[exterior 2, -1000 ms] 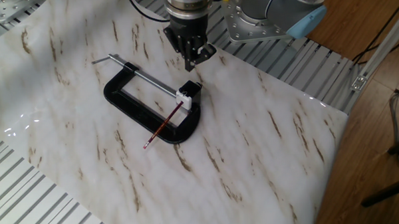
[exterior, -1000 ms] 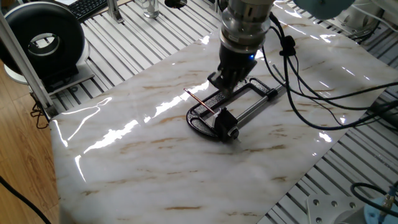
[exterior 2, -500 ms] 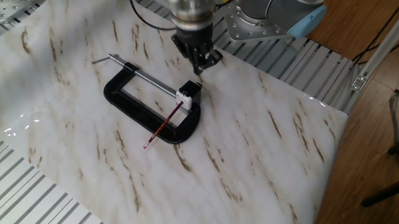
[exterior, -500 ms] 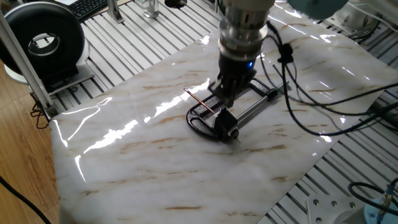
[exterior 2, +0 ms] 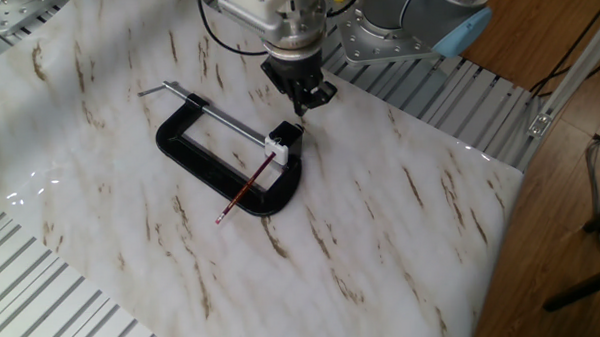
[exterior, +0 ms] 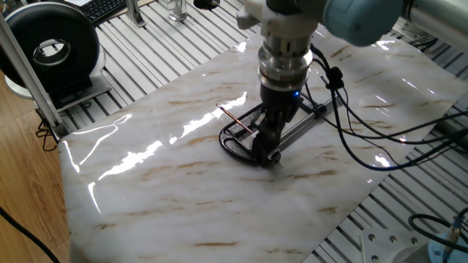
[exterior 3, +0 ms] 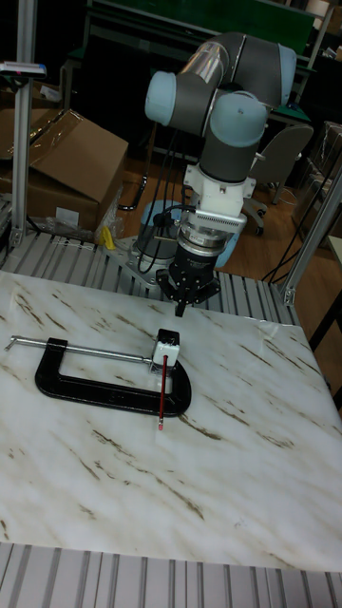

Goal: Sharpen the pencil with a pencil sharpener

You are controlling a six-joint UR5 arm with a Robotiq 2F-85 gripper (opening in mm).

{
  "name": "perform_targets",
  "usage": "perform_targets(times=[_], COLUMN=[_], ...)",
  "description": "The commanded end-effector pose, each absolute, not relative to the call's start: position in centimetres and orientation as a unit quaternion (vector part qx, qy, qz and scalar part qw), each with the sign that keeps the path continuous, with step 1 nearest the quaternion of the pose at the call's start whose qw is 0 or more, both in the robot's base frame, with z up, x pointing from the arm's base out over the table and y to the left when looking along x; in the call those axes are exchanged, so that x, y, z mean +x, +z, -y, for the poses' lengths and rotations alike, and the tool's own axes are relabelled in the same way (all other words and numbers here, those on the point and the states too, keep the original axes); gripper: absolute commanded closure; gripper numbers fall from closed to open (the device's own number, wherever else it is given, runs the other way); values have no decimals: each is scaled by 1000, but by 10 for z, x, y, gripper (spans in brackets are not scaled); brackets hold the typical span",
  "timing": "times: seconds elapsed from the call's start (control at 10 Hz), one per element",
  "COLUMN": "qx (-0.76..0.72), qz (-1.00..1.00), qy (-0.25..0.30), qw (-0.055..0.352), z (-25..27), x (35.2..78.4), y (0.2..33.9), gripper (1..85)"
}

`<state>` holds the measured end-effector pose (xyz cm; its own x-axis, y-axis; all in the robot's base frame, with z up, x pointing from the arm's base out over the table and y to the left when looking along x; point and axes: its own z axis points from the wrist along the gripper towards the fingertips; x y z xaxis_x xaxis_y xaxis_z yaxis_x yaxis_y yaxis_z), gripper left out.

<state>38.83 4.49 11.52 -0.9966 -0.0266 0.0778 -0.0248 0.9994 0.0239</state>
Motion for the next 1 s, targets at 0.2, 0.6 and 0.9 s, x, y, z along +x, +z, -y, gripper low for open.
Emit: perform_targets(times=[0.2, 0.6, 0.9], qx=[10, -4, 1], qz=[999, 1000, 1000], qy=[-28, -23, -7], qw=[35, 3, -2], z=[-57, -56, -47], x=[384, 401, 404], y=[105, 107, 107], gripper=[723, 847, 847])
